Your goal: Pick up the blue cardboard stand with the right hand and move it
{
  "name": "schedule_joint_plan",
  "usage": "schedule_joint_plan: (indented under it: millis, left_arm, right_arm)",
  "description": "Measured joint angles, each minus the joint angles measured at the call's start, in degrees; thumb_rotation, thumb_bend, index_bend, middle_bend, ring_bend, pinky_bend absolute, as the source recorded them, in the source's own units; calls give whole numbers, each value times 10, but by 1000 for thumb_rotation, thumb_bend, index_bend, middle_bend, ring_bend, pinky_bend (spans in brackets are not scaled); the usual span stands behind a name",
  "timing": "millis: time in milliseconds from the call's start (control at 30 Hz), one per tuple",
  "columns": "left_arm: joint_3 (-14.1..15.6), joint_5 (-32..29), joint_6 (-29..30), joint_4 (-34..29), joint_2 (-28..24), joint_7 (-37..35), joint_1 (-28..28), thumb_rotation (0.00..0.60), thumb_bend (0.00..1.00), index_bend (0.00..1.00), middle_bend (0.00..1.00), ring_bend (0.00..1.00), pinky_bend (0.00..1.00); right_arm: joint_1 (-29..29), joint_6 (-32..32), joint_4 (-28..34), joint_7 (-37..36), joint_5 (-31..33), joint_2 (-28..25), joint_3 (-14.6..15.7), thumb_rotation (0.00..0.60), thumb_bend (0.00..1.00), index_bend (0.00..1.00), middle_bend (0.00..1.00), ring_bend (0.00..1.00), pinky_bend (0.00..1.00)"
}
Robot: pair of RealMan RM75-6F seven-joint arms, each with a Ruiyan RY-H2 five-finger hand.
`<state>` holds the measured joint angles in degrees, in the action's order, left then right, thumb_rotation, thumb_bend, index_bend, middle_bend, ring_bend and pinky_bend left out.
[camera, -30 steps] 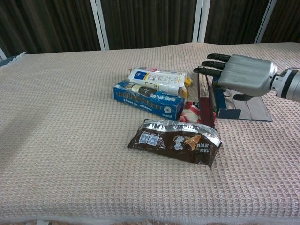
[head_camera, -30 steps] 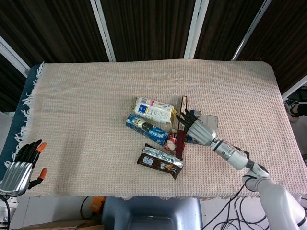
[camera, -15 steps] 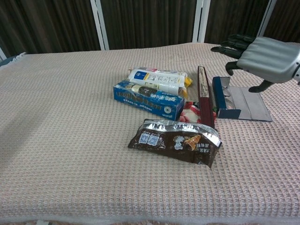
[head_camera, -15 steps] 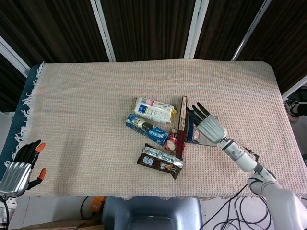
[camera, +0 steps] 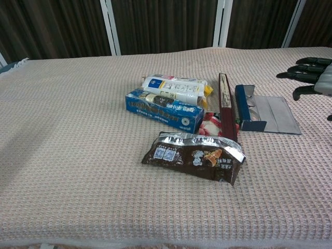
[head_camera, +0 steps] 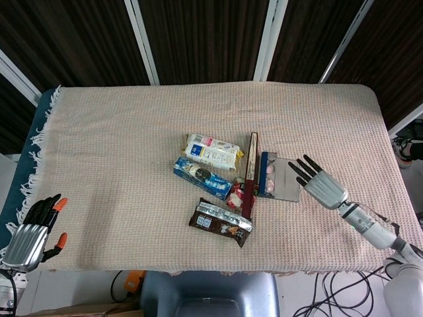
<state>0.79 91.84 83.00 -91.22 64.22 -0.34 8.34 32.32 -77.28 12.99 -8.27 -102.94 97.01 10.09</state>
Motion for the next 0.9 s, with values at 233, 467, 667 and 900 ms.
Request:
schedule_joint_plan:
  millis: [233,467,667,900]
  left_arm:
    - [-1,-4,-5,0,1,2,3,600,423,0,0,0,94]
    - [-1,-5,-4,1,0,-1,2,600,424,0,0,0,94]
    - [0,0,2,1,1,0,0,600,425,0,0,0,94]
    - [-1,-2,2,2,1,1,0,600,424,0,0,0,95]
  right_arm:
    - [3,26,-25,-13,-3,33,8,600,271,560,74,0,0]
    - [14,25,-31,-14,0,46,7,600,286,582,69,0,0]
    - [18,38,-32,-13,0,51,10,600,331,587,69,0,0]
    - [22,44,-33,-11,-2,54,14,600,378,596,69,0,0]
